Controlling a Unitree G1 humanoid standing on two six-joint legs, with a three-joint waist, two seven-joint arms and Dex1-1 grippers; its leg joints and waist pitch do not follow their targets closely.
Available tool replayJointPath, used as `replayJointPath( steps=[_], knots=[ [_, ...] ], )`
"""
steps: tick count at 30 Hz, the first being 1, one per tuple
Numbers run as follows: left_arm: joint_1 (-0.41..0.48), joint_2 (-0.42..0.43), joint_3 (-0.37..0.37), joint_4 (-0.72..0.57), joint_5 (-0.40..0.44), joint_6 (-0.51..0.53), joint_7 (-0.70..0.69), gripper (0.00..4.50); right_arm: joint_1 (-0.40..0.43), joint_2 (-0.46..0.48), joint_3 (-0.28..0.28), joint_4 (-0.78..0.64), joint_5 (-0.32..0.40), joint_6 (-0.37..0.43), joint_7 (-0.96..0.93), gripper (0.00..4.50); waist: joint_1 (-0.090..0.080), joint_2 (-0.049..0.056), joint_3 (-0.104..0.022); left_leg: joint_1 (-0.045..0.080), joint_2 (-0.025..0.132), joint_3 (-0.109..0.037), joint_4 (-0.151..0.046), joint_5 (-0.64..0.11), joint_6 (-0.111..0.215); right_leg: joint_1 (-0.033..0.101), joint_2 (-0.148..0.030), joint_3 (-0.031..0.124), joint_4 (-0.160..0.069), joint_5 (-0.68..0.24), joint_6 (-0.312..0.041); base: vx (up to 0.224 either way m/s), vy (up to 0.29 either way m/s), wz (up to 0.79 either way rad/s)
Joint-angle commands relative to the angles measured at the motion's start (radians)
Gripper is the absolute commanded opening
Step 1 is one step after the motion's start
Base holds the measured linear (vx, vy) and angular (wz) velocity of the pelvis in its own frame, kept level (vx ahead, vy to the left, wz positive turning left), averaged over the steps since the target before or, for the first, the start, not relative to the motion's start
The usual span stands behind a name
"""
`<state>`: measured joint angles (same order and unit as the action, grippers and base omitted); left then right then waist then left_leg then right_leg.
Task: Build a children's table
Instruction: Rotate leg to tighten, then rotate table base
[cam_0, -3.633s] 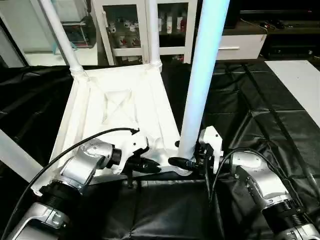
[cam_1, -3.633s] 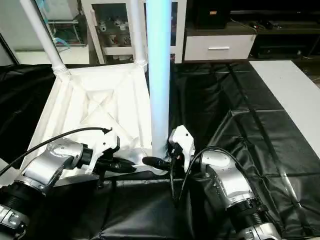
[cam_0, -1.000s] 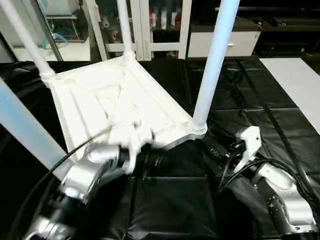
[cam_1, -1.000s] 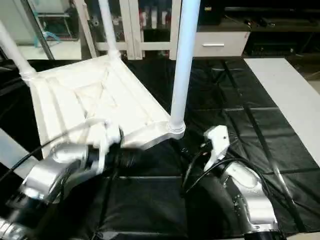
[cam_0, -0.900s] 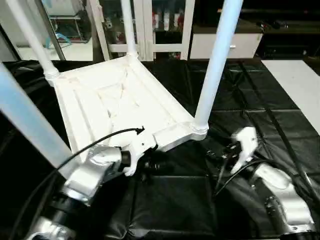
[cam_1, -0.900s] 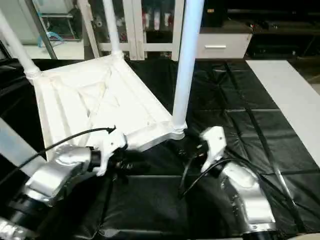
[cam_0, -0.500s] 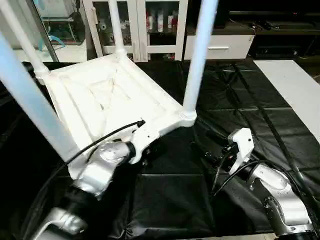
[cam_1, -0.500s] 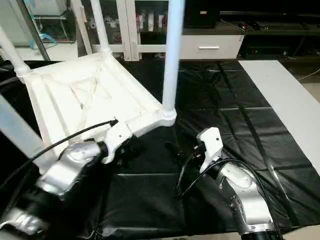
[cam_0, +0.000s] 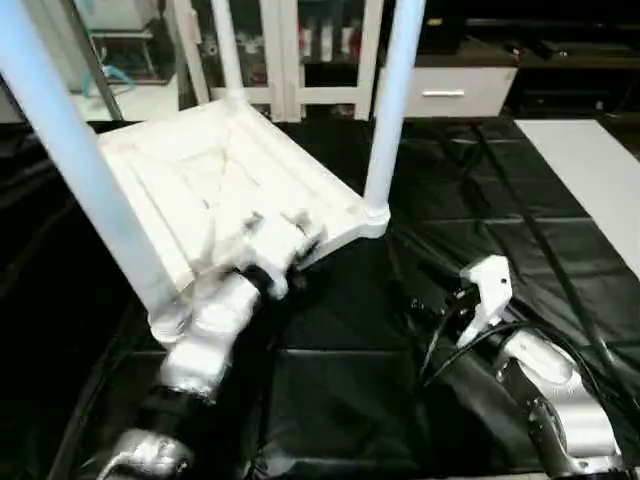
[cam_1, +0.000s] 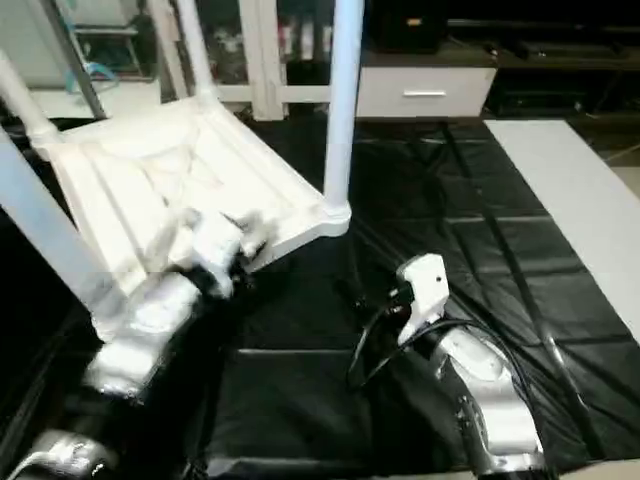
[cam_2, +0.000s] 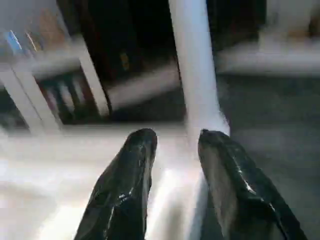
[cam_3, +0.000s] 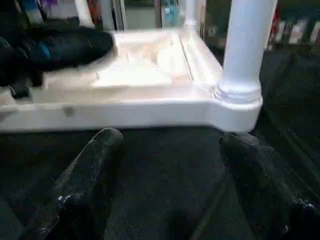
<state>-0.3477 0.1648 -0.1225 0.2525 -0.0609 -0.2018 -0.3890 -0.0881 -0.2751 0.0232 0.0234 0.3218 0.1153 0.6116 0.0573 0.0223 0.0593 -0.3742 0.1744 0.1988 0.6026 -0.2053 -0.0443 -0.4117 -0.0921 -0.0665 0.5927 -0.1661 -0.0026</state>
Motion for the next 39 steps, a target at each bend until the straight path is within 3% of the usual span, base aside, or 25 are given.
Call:
replayJointPath(
  steps=[1, 2, 3, 6, 9, 11, 12, 15, 19, 22, 23, 24, 25, 26, 27, 28, 29, 31, 34, 36, 39],
  knots=[
    [0.058, 0.005, 0.029, -0.121, -0.085, -0.061, -0.023, 2.11, 0.001, 0.008, -0.018, -0.030, 0.019, -0.018, -0.011, 3.37, 0.007, -0.007, -0.069, -0.002, 0.066, -0.035, -0.082, -0.197, 0.084, 0.057, -0.065, 0.041, -0.060, -0.191, -0.230, 0.000, 0.000, 0.00],
    [0.069, 0.004, 0.035, -0.142, -0.097, -0.073, -0.020, 2.17, 0.000, 0.010, -0.018, -0.031, 0.019, -0.019, -0.011, 3.37, 0.007, -0.006, -0.069, 0.008, 0.065, -0.030, -0.078, -0.212, 0.079, 0.047, -0.059, 0.042, -0.063, -0.204, -0.225, 0.000, 0.000, 0.00],
    [0.083, 0.002, 0.042, -0.166, -0.111, -0.092, -0.015, 2.20, 0.000, 0.013, -0.017, -0.031, 0.019, -0.021, -0.012, 3.37, 0.005, -0.006, -0.068, 0.008, 0.062, -0.028, -0.079, -0.211, 0.076, 0.047, -0.054, 0.043, -0.063, -0.203, -0.218, 0.000, 0.000, 0.00],
    [0.173, 0.004, 0.050, -0.288, -0.144, -0.136, -0.041, 2.45, 0.001, 0.025, -0.014, -0.029, 0.016, -0.024, -0.013, 3.37, 0.008, -0.017, -0.062, 0.007, 0.063, -0.027, -0.083, -0.235, 0.064, 0.046, -0.057, 0.045, -0.071, -0.271, -0.189, 0.000, 0.000, 0.00],
    [0.253, 0.006, 0.063, -0.370, -0.168, -0.117, -0.039, 2.63, 0.007, 0.032, -0.007, -0.035, 0.015, -0.020, -0.012, 3.37, 0.006, -0.013, -0.059, 0.008, 0.065, -0.030, -0.089, -0.266, 0.036, 0.044, -0.057, 0.047, -0.074, -0.328, -0.156, 0.000, 0.000, 0.00],
    [0.301, 0.007, 0.075, -0.408, -0.189, -0.099, -0.029, 2.83, 0.011, 0.034, -0.004, -0.039, 0.015, -0.018, -0.010, 3.37, 0.002, -0.019, -0.056, 0.009, 0.061, -0.029, -0.091, -0.295, 0.023, 0.041, -0.052, 0.048, -0.079, -0.364, -0.137, 0.000, 0.000, 0.00],
    [0.320, 0.008, 0.081, -0.421, -0.199, -0.095, -0.023, 2.83, 0.013, 0.035, -0.004, -0.041, 0.014, -0.018, -0.010, 3.37, 0.004, -0.016, -0.058, 0.012, 0.062, -0.030, -0.090, -0.299, 0.018, 0.040, -0.054, 0.048, -0.077, -0.365, -0.136, 0.000, 0.000, 0.00],
    [0.448, 0.022, 0.095, -0.492, -0.239, -0.078, -0.022, 3.12, 0.031, 0.031, -0.005, -0.057, 0.018, -0.009, -0.005, 3.37, 0.000, -0.023, -0.055, 0.010, 0.060, -0.032, -0.092, -0.323, 0.010, 0.038, -0.053, 0.049, -0.083, -0.410, -0.107, 0.000, 0.000, 0.00],
    [0.564, 0.049, 0.089, -0.521, -0.260, -0.069, -0.056, 3.50, 0.052, 0.028, -0.004, -0.072, 0.019, -0.003, -0.004, 3.37, -0.002, -0.019, -0.053, 0.012, 0.061, -0.032, -0.096, -0.347, 0.005, 0.032, -0.048, 0.051, -0.087, -0.416, -0.090, 0.000, 0.000, 0.00],
    [0.649, 0.054, 0.097, -0.508, -0.256, -0.081, -0.069, 3.63, 0.064, 0.028, -0.003, -0.078, 0.018, -0.001, -0.006, 3.37, -0.003, -0.017, -0.051, 0.014, 0.061, -0.034, -0.099, -0.378, -0.007, 0.030, -0.046, 0.051, -0.088, -0.420, -0.084, 0.000, 0.000, 0.00],
    [0.617, 0.000, 0.110, -0.113, -0.220, -0.329, -0.128, 3.88, 0.070, 0.028, -0.001, -0.080, 0.016, 0.001, -0.008, 3.37, -0.004, -0.014, -0.049, 0.013, 0.061, -0.035, -0.101, -0.395, -0.011, 0.030, -0.047, 0.052, -0.091, -0.439, -0.076, 0.000, 0.000, 0.00],
    [0.608, -0.022, 0.123, -0.002, -0.213, -0.403, -0.140, 3.88, 0.072, 0.026, 0.003, -0.081, 0.013, 0.004, -0.007, 3.37, -0.005, -0.014, -0.048, 0.030, 0.047, -0.028, -0.095, -0.409, 0.000, 0.018, -0.042, 0.049, -0.116, -0.513, -0.029, 0.000, 0.000, 0.00],
    [0.608, -0.022, 0.123, -0.002, -0.213, -0.403, -0.140, 3.88, 0.072, 0.026, 0.003, -0.081, 0.013, 0.004, -0.007, 3.37, -0.005, -0.019, -0.048, 0.032, 0.041, -0.029, -0.095, -0.399, 0.005, 0.019, -0.042, 0.048, -0.121, -0.514, -0.020, 0.000, 0.000, 0.00],
    [0.604, -0.037, 0.135, 0.051, -0.205, -0.450, -0.133, 3.93, 0.075, 0.024, 0.008, -0.081, 0.009, 0.005, -0.005, 3.37, -0.002, -0.015, -0.056, 0.022, 0.054, -0.042, -0.103, -0.389, -0.011, 0.036, -0.053, 0.052, -0.106, -0.490, -0.021, 0.000, 0.000, 0.00],
    [0.618, -0.048, 0.154, 0.038, -0.209, -0.464, -0.110, 3.93, 0.081, 0.017, 0.020, -0.085, 0.002, 0.011, 0.004, 3.37, -0.005, -0.010, -0.057, 0.019, 0.061, -0.043, -0.104, -0.392, -0.019, 0.035, -0.054, 0.053, -0.106, -0.459, -0.030, 0.000, 0.000, 0.00],
    [0.637, -0.054, 0.168, 0.021, -0.204, -0.481, -0.085, 4.21, 0.088, 0.009, 0.033, -0.090, -0.001, 0.021, 0.016, 3.37, -0.005, -0.007, -0.057, 0.019, 0.064, -0.043, -0.105, -0.403, -0.025, 0.036, -0.056, 0.054, -0.103, -0.443, -0.042, 0.000, 0.000, 0.00],
    [0.658, -0.059, 0.178, 0.001, -0.205, -0.494, -0.071, 4.30, 0.095, 0.000, 0.045, -0.092, -0.007, 0.025, 0.028, 3.37, -0.006, -0.010, -0.056, 0.020, 0.068, -0.042, -0.107, -0.430, -0.028, 0.034, -0.053, 0.052, -0.104, -0.416, -0.067, 0.000, 0.000, 0.00],
    [0.692, -0.063, 0.187, -0.034, -0.209, -0.501, -0.059, 4.35, 0.103, -0.009, 0.054, -0.092, -0.012, 0.030, 0.040, 3.37, -0.007, -0.015, -0.054, 0.020, 0.066, -0.041, -0.106, -0.464, -0.020, 0.034, -0.054, 0.051, -0.103, -0.430, -0.079, 0.000, 0.000, 0.00],
    [0.732, -0.067, 0.209, -0.103, -0.211, -0.495, -0.033, 4.43, 0.106, -0.013, 0.048, -0.090, -0.014, 0.028, 0.042, 3.37, -0.010, -0.018, -0.051, 0.018, 0.066, -0.041, -0.105, -0.465, -0.011, 0.032, -0.057, 0.053, -0.105, -0.467, -0.076, 0.000, 0.000, 0.00],
    [0.709, -0.069, 0.231, -0.078, -0.199, -0.564, -0.036, 4.43, 0.105, -0.014, 0.042, -0.088, -0.008, 0.028, 0.041, 3.37, -0.010, -0.021, -0.050, 0.018, 0.062, -0.041, -0.103, -0.455, -0.003, 0.030, -0.054, 0.051, -0.110, -0.492, -0.063, 0.000, 0.000, 0.00],
    [0.669, -0.037, 0.212, -0.060, -0.184, -0.560, -0.066, 4.43, 0.099, -0.012, 0.041, -0.085, -0.007, 0.023, 0.035, 3.37, -0.006, -0.020, -0.052, 0.023, 0.065, -0.040, -0.105, -0.447, -0.008, 0.028, -0.051, 0.052, -0.106, -0.463, -0.063, 0.000, 0.000, 0.00]
  ],
)
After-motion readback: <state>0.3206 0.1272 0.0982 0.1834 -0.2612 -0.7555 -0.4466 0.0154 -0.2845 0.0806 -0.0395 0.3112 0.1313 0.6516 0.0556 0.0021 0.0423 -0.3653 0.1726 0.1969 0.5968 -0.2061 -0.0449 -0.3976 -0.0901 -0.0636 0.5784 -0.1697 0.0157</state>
